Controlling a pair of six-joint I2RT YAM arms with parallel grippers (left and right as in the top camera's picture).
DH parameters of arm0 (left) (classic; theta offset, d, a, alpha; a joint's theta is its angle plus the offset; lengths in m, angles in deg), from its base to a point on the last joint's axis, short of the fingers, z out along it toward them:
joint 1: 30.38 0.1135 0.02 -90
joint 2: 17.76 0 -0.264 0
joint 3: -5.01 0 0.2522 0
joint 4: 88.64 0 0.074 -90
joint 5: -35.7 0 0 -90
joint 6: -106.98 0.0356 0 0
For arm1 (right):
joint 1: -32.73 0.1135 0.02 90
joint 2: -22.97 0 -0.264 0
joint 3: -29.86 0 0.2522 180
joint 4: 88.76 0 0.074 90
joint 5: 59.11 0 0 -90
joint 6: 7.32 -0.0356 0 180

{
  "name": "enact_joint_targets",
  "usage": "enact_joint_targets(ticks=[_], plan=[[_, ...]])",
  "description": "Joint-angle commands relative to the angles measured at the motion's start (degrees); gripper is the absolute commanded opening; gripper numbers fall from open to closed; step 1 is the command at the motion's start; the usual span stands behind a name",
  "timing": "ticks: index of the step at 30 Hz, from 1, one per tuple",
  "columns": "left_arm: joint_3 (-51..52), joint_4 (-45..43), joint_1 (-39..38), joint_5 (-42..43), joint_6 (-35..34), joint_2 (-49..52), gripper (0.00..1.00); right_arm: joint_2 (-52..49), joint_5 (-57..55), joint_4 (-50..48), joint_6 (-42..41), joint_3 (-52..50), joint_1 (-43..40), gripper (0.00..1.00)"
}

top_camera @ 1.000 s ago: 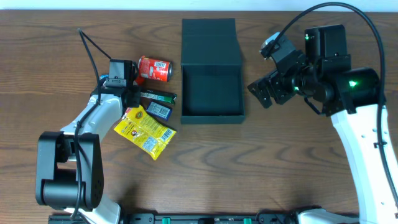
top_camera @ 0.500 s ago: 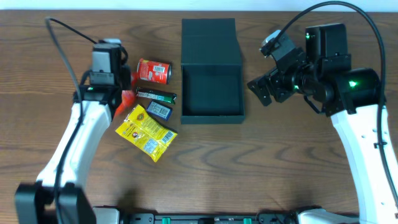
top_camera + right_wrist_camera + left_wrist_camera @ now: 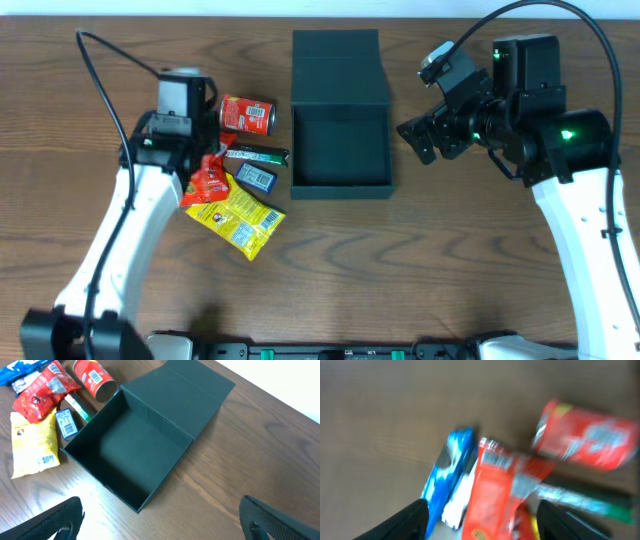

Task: Pack container
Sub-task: 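Reach the left gripper into the pile and grasp the red snack bag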

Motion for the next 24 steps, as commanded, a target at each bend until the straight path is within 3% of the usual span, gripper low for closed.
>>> enact_joint_targets(ticks=[1, 2, 7, 24], plan=[[0.33, 0.37, 2.86, 5.88, -0.72, 4.11, 0.81, 0.61, 0.39, -0.15, -0.35, 0.35, -0.42, 0.99], [0.37, 0.11, 3.26, 6.86, 0.15, 5.16, 0.87, 0.61, 0.39, -0.15, -0.35, 0.35, -0.42, 0.99], [0.37, -0.28, 3.63, 12.26, 6.45, 11.23, 0.95, 0.61, 0.42, 0.04, -0.39, 0.35, -0.42, 0.99], [0.37, -3.56, 3.93, 13.68, 9.70, 22.80, 1.00, 0.61, 0.44, 0.61, -0.87, 0.35, -0.42, 0.99]])
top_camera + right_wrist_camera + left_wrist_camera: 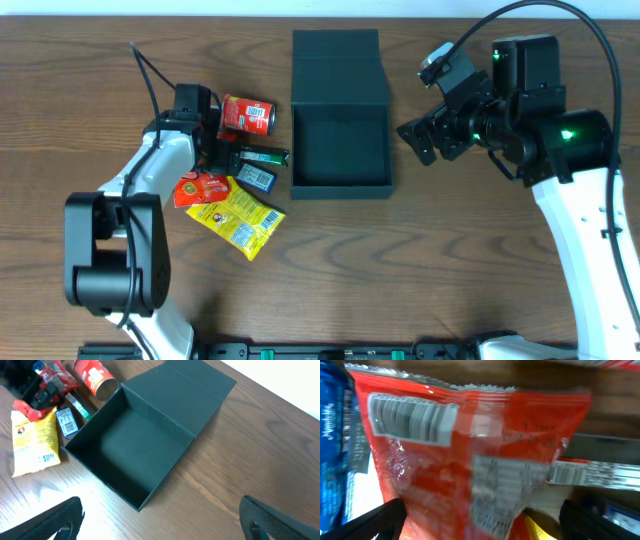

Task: Pack container
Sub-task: 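Reach the left gripper into the pile and grasp the red snack bag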

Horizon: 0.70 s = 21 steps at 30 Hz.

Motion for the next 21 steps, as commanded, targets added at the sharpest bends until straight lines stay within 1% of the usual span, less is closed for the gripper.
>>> enact_joint_targets(ticks=[1, 2, 4, 5, 6, 8, 12, 16, 21], plan=[[0.28, -0.28, 0.39, 0.00, 0.76, 1.33, 0.87, 0.61, 0.44, 0.09, -1.11, 0.35, -0.42, 0.99], [0.28, -0.57, 0.39, 0.00, 0.74, 1.33, 0.81, 0.61, 0.44, 0.09, -1.25, 0.35, -0.42, 0.99], [0.28, -1.16, 0.39, 0.00, 0.76, 1.33, 0.72, 0.61, 0.44, 0.04, -1.25, 0.35, -0.42, 0.99], [0.28, -1.33, 0.39, 0.00, 0.74, 1.33, 0.66, 0.61, 0.44, 0.00, -1.25, 0.35, -0.42, 0.99], [0.28, -1.40, 0.39, 0.00, 0.74, 1.33, 0.57, 0.61, 0.44, -0.02, -1.25, 0.35, -0.42, 0.99], [0.28, -1.36, 0.39, 0.00, 0.74, 1.33, 0.45, 0.61, 0.44, -0.13, -1.25, 0.35, -0.42, 0.99], [0.28, -1.36, 0.42, -0.02, 0.74, 1.33, 0.27, 0.61, 0.44, -0.63, -1.25, 0.35, -0.42, 0.99], [0.24, -1.33, 0.39, -0.04, 0.46, 1.25, 0.12, 0.61, 0.44, -0.98, -1.25, 0.35, -0.42, 0.99], [-1.51, 0.26, 0.33, -0.35, -0.61, -0.13, 0.09, 0.61, 0.42, -1.57, -1.25, 0.35, -0.42, 0.99]])
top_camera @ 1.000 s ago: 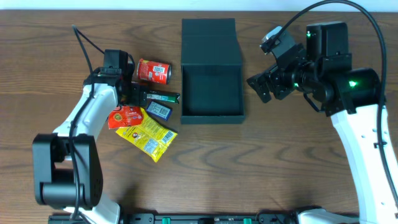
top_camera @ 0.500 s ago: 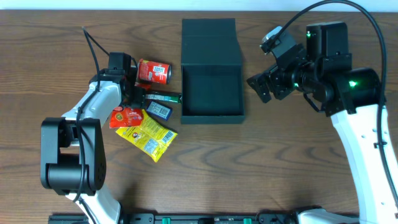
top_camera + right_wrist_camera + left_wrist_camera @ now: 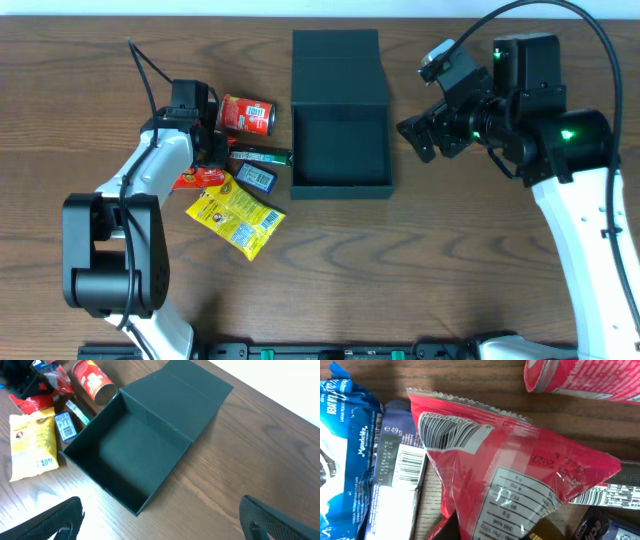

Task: Pack container
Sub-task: 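Reach the left gripper into the pile and grasp the red snack bag, then carry the red bag into the black box and lower it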

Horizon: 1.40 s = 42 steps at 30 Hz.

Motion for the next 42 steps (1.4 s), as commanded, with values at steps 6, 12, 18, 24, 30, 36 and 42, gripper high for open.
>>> enact_joint_targets(ticks=[6, 12, 18, 24, 30, 36, 42], plan=[[-6.01, 5.03, -0.31, 0.57, -2.10, -5.25, 0.08, 0.63, 0.31, -1.68, -1.03, 0.35, -0.42, 0.99], [-10.36, 4.63, -5.18, -2.19, -6.43, -12.57, 0.05, 0.63, -5.64, -3.87, -6.75, 0.35, -2.62, 0.99], [-11.50, 0.52, -18.36, -2.34, -17.68, -11.34, 0.06, 0.63, -5.62, -4.70, -12.70, 0.35, -10.45, 0.99], [-11.47, -0.02, -26.32, -7.50, -31.85, -6.10, 0.06, 0.63, -5.60, -4.68, -16.48, 0.35, -16.76, 0.99], [-11.50, -0.07, -33.00, -9.18, -35.28, -1.51, 0.05, 0.63, -5.60, -4.35, -16.44, 0.35, -19.32, 0.99], [-11.78, -0.11, -35.58, -12.66, -39.47, -1.42, 0.05, 0.63, -5.55, -3.96, -16.46, 0.35, -19.32, 0.99], [-11.91, 3.23, -35.76, -13.60, -43.15, -1.09, 0.05, 0.63, -5.22, -2.99, -16.46, 0.35, -19.32, 0.99]])
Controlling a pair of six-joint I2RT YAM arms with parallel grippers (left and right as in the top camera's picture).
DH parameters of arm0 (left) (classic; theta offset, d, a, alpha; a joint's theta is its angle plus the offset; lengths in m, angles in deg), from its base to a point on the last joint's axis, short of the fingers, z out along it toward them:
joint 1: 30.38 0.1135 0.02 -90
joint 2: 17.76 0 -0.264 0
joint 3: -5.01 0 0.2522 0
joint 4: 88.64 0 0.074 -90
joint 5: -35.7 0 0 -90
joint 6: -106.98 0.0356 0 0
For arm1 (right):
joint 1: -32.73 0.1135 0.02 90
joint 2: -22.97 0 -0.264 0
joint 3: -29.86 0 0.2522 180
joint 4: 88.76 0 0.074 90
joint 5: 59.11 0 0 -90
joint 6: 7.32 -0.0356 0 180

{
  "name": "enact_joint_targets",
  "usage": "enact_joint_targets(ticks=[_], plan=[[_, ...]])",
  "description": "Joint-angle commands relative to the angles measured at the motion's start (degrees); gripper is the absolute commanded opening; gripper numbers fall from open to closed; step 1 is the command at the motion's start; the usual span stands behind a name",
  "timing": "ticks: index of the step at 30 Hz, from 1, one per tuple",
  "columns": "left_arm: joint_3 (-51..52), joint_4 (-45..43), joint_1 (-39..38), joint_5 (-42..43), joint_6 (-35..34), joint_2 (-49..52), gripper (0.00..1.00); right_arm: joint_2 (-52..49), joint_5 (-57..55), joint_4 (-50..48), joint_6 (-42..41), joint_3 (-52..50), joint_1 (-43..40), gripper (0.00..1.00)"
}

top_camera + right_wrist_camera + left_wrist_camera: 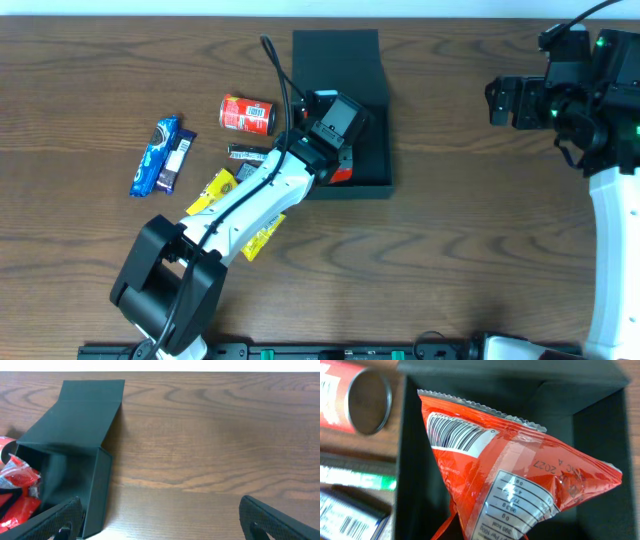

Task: Pack container
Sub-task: 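Carry the red bag into the black box and lower it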

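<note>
The black box (385, 150) stands open at table centre, its lid (337, 55) folded back. My left gripper (336, 160) is shut on a red snack packet (520, 475), held over the box's inside near the front wall. The packet hides the fingers in the left wrist view. I cannot tell whether the packet touches the box floor. Left of the box lie a red can (247, 113), a green bar (250, 152) and a yellow packet (215, 188). My right gripper (160, 530) is open and empty, far right of the box (97, 490).
A blue biscuit packet (153, 170) and a dark bar (178, 160) lie apart at the left. A small blue pack (345, 520) lies just outside the box's left wall. My left arm (250, 205) crosses over the yellow packet.
My left gripper has carried the red packet from the pile at the left to over the box's inside. The right arm has drawn back to the right, away from the box.
My left gripper was open above the pile of snacks. Then it stood low with its fingers either side of the red packet. After that it was shut on the packet beside the can. Now the packet is held at the box.
</note>
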Motion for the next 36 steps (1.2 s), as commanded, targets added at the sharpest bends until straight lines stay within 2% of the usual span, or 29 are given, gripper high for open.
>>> enact_joint_targets(ticks=[1, 5, 6, 9, 10, 11, 16, 17, 18, 21, 28, 32, 36], plan=[[-1.09, 1.99, 0.13, -3.08, -3.63, 0.92, 0.06, 0.61, 0.61, 0.35, -0.94, 0.35, -0.46, 0.99], [-1.09, 2.64, 0.13, -3.85, -3.52, 1.03, 0.06, 0.61, 1.14, 0.31, -0.94, 0.35, -0.44, 0.99], [-1.09, 2.62, 0.13, -3.87, -3.54, 1.03, 0.10, 0.61, 1.14, 0.31, -0.96, 0.35, -0.44, 0.99], [-1.09, 2.43, 0.13, -3.91, -3.48, 1.03, 0.64, 0.61, 1.14, 0.42, -0.96, 0.35, -0.44, 0.99], [-1.09, 2.23, 0.13, -4.09, -3.48, 1.01, 0.73, 0.61, 1.14, 0.39, -0.96, 0.35, -0.44, 0.99], [-1.11, 1.73, 0.13, -4.26, -3.48, 0.94, 0.76, 0.61, 1.14, 0.39, -0.96, 0.35, -0.44, 0.99], [-4.24, 0.48, 0.13, -4.26, 1.29, 0.52, 0.73, 0.61, 1.14, 0.39, -0.96, 0.35, -0.44, 0.99], [-5.20, 0.46, 0.11, -4.26, 3.02, 0.52, 0.66, 0.61, 1.14, 0.39, -0.96, 0.35, -0.44, 0.99], [-5.86, 0.46, 0.07, -4.26, 4.39, 0.52, 0.54, 0.61, 1.14, 0.39, -0.94, 0.35, -0.44, 0.99], [-6.16, 0.55, 0.11, -3.98, 5.51, 0.59, 0.06, 0.61, 1.14, 0.42, -0.94, 0.35, -0.44, 0.99], [-3.65, 1.60, 0.52, -0.04, 5.75, 4.00, 0.06, 0.61, 1.14, 0.42, -0.94, 0.35, -0.44, 0.99], [-3.65, 1.36, 0.52, 4.11, 9.20, 7.32, 0.06, 0.61, 1.14, 0.46, -0.94, 0.35, -0.44, 0.99], [-3.65, 2.12, 0.52, 5.03, 9.16, 10.32, 0.06, 0.61, 1.11, 0.70, -0.94, 0.35, -0.44, 0.99]])
